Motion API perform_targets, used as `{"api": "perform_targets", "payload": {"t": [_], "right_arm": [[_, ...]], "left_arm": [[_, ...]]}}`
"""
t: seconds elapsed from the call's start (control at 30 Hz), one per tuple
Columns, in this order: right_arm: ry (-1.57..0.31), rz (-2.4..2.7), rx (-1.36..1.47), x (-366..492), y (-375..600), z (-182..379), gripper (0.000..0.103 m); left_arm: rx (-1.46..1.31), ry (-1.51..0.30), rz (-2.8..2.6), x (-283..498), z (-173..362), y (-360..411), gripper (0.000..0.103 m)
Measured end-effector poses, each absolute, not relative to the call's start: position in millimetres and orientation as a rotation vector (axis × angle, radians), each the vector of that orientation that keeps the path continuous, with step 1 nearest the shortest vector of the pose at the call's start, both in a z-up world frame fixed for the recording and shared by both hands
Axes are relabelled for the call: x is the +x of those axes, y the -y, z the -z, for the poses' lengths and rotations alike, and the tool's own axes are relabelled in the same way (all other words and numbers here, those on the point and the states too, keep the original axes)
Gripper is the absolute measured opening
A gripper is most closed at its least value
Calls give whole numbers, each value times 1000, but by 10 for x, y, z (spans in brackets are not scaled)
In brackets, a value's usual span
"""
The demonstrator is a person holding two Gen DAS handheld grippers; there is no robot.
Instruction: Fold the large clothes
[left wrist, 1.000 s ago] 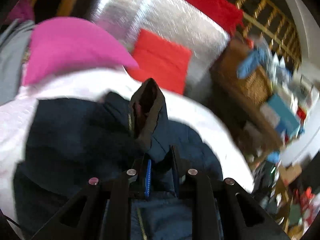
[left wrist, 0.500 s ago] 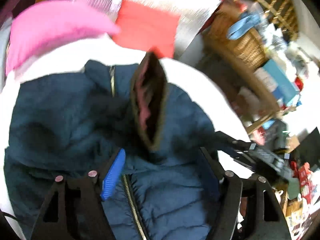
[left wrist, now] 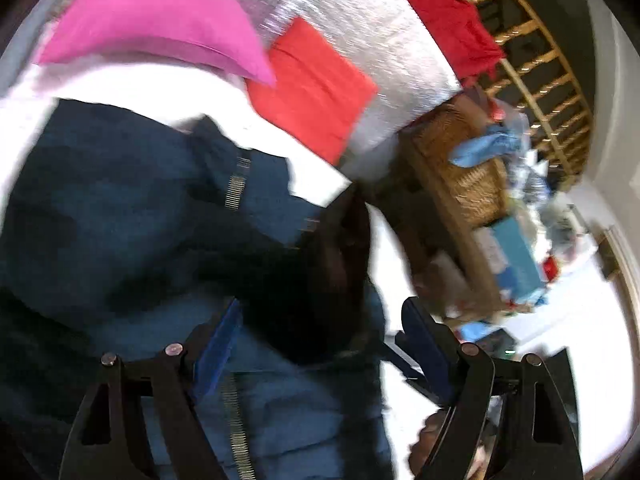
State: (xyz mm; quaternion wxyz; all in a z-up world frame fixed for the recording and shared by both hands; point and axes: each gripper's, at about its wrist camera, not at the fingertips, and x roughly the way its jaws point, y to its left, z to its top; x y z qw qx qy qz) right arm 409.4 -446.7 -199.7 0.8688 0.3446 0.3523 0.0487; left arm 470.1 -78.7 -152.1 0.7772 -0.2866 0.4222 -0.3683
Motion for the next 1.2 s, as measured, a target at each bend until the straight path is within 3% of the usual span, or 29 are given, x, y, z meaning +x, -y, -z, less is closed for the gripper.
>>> {"api": "perform_targets", "payload": {"t": [0.3,0.57,0.73,0.87,0.93,1.1,1.13,1.2], "right_arm": [[-738,-100,718,4110,4480,1998,65],[-824,-117,706,4135,4558,2073,65],[-814,-192,899,4095,4883,2209,65],[-728,-300,1226,4033,5137,2473,66],[-691,-330,1345,4023,5168,2611,73],[-743,-302,1329,4165,4960,2697,73],[-753,-292,1305,4200,4899,2689,72],[-782,-266,1252,4250,4808,2682,55]], "left_arm": [[-642,-872,1108,4408,1332,1334,82],[-647,-806,813,4615,1206,534,83],[-584,-835,403,4779,1390,-138,83],[-639,-905,263,4891,1649,-478,83],[-682,-937,231,4959,1753,-496,83],[-660,-1014,212,5080,2004,-428,83],[-645,-1030,210,5104,2032,-376,83],[-618,-1050,207,5129,2097,-320,81]]}}
